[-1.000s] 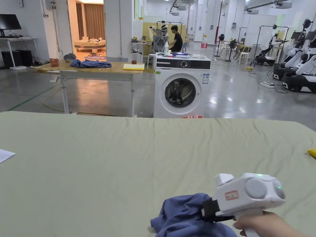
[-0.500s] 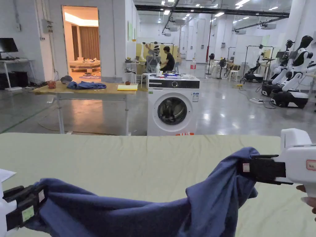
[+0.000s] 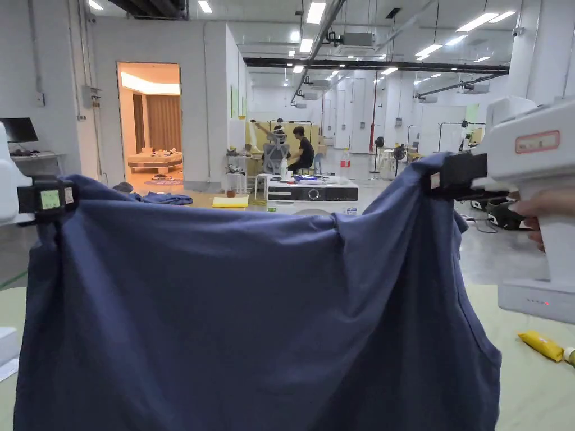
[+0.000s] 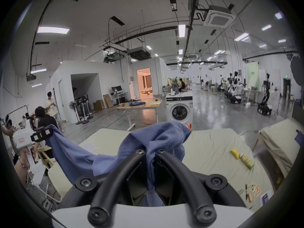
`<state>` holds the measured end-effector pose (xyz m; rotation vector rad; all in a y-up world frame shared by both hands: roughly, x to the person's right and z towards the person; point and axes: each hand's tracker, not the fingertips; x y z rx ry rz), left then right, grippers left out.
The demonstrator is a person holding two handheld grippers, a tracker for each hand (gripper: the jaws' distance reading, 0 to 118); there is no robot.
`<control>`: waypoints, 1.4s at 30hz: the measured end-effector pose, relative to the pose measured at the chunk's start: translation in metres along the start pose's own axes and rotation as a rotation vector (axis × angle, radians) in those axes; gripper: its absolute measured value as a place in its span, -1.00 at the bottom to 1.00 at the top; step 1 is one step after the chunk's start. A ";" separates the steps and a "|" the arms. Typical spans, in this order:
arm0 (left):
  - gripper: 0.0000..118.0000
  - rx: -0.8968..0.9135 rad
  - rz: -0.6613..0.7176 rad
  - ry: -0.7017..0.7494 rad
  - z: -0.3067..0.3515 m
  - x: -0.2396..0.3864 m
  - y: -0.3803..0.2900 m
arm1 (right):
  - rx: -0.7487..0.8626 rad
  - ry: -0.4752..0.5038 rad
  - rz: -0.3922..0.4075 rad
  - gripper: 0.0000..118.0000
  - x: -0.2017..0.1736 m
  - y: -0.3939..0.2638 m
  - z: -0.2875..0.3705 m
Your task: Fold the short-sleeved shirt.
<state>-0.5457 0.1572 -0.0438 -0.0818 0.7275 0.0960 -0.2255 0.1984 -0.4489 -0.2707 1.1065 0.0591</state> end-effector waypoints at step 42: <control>-0.97 -0.608 0.012 0.015 -0.103 -0.012 -0.372 | -0.415 -0.099 -0.139 -0.98 0.029 -0.395 -0.152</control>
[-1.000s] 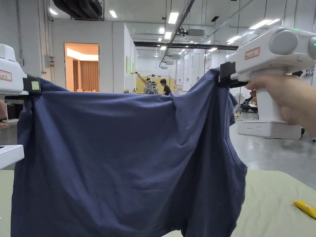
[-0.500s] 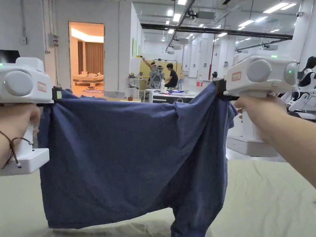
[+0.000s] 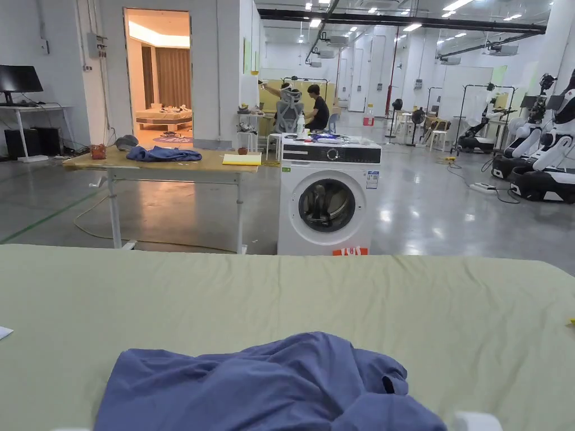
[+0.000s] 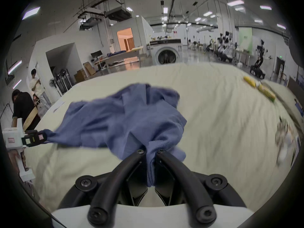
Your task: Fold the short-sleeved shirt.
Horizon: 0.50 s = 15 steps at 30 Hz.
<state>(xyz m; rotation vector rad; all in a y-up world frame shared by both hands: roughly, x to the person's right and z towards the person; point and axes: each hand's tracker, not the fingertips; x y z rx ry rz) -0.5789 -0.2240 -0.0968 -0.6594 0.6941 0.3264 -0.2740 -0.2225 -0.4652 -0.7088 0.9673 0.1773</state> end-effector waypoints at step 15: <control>-0.97 -0.044 0.133 -0.033 0.168 -0.009 -0.111 | -0.095 0.067 0.004 -0.97 0.002 -0.118 0.188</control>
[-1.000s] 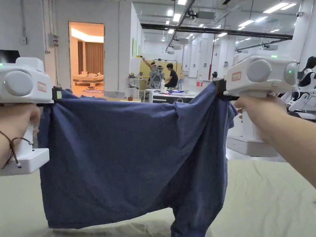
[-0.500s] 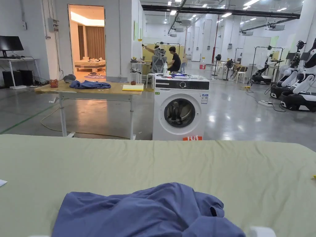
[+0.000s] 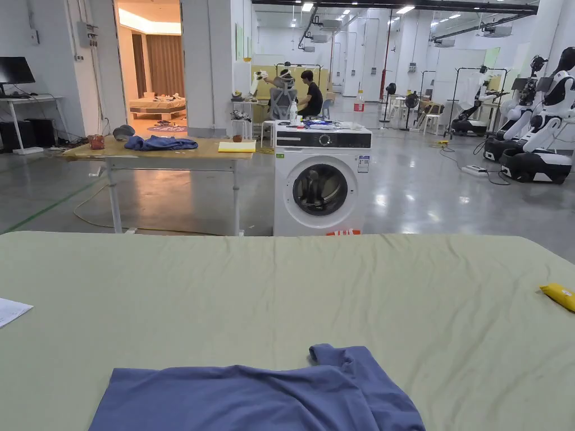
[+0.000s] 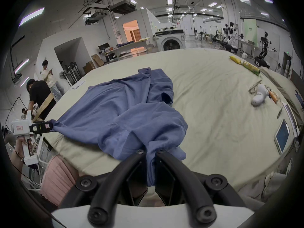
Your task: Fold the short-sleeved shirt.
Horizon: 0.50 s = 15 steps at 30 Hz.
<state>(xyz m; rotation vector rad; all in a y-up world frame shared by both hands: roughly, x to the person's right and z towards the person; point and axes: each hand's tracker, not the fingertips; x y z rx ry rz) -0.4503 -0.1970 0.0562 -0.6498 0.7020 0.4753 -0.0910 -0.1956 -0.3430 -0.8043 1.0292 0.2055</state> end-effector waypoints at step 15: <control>0.45 0.156 0.004 -0.009 0.003 0.013 0.013 | 0.085 -0.104 -0.077 0.98 -0.005 0.024 -0.008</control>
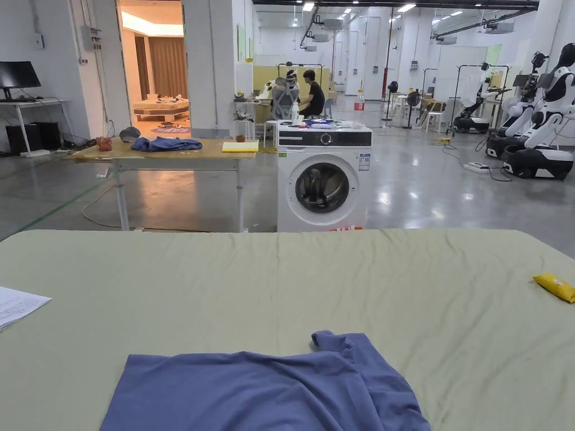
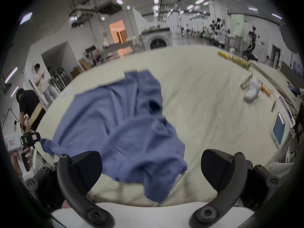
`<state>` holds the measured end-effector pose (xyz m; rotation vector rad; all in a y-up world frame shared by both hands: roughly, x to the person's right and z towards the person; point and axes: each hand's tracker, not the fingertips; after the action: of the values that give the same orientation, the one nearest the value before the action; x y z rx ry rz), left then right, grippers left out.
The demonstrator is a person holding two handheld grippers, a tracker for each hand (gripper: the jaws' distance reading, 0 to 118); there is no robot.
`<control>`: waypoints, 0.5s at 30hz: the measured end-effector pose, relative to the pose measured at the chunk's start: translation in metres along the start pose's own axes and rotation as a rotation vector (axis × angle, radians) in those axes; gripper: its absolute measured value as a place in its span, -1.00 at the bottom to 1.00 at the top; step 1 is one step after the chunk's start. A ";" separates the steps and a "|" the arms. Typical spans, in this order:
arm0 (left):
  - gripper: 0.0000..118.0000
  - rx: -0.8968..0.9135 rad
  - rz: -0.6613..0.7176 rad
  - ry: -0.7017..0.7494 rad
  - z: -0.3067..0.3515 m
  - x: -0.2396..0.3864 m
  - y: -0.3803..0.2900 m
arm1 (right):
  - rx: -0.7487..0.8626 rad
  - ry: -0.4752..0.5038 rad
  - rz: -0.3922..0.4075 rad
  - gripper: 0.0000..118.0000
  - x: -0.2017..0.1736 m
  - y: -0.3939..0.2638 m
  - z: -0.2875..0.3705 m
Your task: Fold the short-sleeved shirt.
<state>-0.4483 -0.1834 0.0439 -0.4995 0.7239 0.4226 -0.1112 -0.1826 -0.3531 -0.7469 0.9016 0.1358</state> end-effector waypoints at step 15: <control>-1.00 0.525 -0.048 -0.035 0.046 0.054 0.015 | 0.699 0.074 -0.019 -1.00 -0.059 0.024 0.066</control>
<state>-0.3959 -0.1352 0.0302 -0.0148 0.7530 0.1821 -0.1145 -0.1115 -0.2962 -0.1090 0.9317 -0.2202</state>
